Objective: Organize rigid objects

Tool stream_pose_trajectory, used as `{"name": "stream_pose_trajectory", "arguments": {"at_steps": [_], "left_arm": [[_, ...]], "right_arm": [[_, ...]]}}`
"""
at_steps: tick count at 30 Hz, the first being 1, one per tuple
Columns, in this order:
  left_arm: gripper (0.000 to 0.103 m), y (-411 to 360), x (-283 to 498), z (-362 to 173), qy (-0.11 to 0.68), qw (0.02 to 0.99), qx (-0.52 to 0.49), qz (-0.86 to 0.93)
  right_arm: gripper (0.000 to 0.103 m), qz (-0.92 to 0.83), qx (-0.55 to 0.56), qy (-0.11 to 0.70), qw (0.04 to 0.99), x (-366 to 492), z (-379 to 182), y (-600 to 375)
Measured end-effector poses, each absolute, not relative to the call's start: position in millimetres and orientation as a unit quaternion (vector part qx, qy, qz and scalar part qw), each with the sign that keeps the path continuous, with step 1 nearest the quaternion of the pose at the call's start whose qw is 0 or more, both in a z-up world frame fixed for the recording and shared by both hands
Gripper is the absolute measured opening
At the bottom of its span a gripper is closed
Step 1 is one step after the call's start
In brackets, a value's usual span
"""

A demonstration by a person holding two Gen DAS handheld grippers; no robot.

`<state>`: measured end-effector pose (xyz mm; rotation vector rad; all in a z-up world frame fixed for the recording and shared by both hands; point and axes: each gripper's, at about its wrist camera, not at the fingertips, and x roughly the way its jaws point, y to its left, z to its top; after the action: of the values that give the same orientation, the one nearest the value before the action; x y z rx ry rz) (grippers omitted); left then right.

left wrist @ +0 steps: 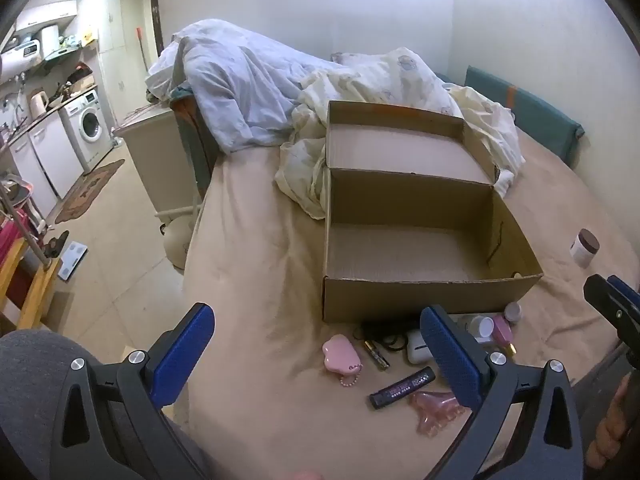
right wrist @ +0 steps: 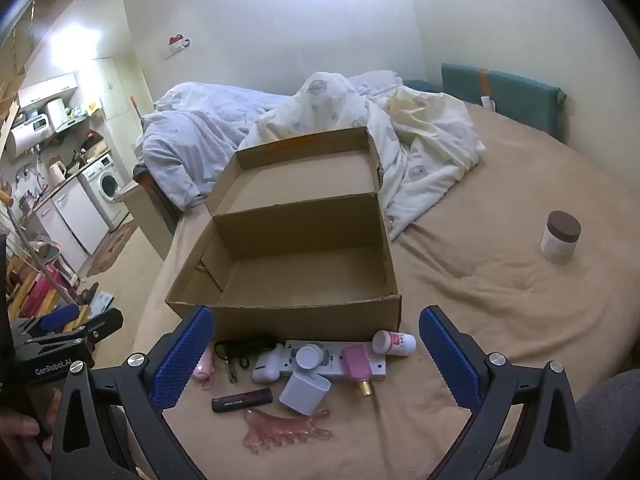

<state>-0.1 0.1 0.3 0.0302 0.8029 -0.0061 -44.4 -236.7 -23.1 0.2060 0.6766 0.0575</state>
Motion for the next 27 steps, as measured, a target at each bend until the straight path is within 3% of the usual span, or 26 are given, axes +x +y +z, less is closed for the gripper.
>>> {"name": "stream_pose_trajectory", "arguments": {"at_steps": [27], "left_arm": [[0.103,-1.4,3.5,-5.5,0.399,0.917,0.015,-0.007]], "right_arm": [[0.103,0.021,0.112,0.337,0.934,-40.3,-27.8,-244.5]]}}
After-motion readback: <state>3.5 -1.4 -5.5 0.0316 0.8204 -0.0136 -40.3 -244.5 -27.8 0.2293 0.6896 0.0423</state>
